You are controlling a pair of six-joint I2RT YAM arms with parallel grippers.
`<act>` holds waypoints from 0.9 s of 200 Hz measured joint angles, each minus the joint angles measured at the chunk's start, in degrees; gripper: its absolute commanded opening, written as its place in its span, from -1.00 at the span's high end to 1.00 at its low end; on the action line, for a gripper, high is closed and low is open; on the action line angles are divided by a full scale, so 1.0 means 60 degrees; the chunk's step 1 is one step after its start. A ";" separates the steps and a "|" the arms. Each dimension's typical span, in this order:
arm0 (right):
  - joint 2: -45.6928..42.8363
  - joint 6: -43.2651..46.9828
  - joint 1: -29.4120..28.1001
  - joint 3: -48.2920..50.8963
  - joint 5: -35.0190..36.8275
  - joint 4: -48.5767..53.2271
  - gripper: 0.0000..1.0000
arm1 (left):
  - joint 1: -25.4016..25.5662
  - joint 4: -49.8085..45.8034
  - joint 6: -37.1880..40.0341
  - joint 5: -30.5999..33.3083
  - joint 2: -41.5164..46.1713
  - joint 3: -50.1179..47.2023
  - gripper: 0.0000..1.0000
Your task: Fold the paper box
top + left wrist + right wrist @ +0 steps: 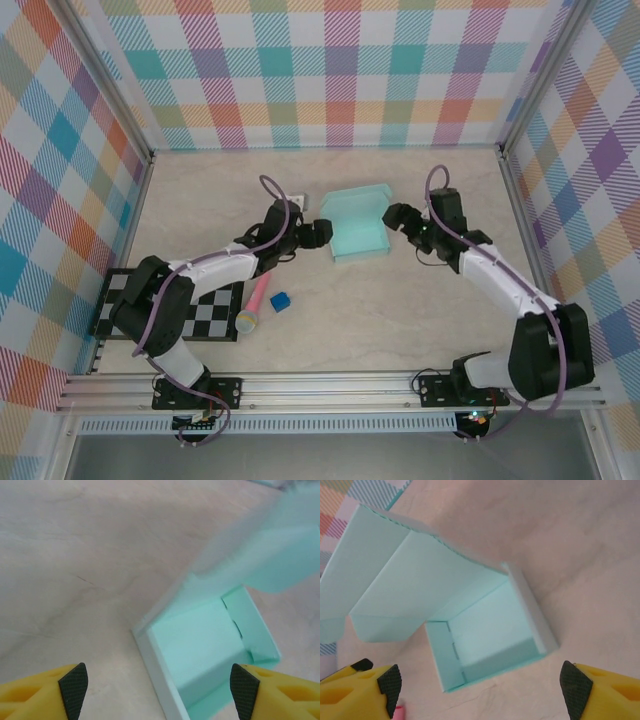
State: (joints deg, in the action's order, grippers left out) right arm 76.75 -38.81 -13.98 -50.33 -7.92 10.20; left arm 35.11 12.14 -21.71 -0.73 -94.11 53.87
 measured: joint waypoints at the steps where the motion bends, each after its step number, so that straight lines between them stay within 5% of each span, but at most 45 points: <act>1: 0.0026 0.0106 0.0036 -0.0004 -0.0055 -0.0022 -0.69 | 0.0015 0.0040 0.0036 -0.0044 0.0000 -0.0033 -0.52; 35: 0.1195 0.3326 0.1308 -0.0361 -0.2204 -0.0066 -0.61 | 0.0076 0.0590 0.0976 -0.0579 0.0000 -0.0160 -0.34; 89: 0.3093 0.4670 0.2812 -0.2248 -0.5858 0.0080 -0.52 | -0.0495 0.0138 0.1311 -0.1071 -0.0029 0.1257 -0.18; 180: 0.4575 0.5657 0.2466 -0.3115 -0.7235 -0.0047 -0.24 | -0.0688 -0.0900 0.1457 -0.1366 -0.0871 0.1705 0.07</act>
State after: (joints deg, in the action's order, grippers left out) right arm 104.20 -4.86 0.82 -69.01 -51.33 9.91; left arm 30.98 6.74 -12.97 -8.93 -99.33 64.10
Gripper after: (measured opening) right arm 0.631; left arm 0.480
